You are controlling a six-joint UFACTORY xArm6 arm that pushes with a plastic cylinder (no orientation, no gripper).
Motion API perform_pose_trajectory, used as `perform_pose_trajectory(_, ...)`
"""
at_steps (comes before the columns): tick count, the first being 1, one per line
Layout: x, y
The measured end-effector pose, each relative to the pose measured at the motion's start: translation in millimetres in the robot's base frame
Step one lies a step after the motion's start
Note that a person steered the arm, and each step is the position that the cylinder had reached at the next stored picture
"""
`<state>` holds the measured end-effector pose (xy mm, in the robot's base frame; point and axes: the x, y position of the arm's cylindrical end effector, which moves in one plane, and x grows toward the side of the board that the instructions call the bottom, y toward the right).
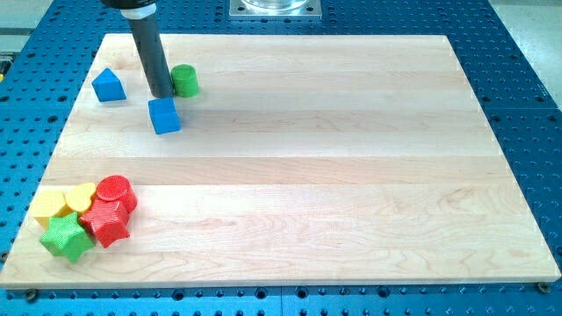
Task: Move the green circle upwards
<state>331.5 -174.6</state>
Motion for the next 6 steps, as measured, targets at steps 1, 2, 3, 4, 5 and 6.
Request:
perform_pose_trajectory(1,3,0)
perform_pose_trajectory(2,7,0)
perform_pose_trajectory(3,14,26)
perform_pose_trajectory(4,1,37)
perform_pose_trajectory(5,-11,46)
perform_pose_trajectory(6,-9,76)
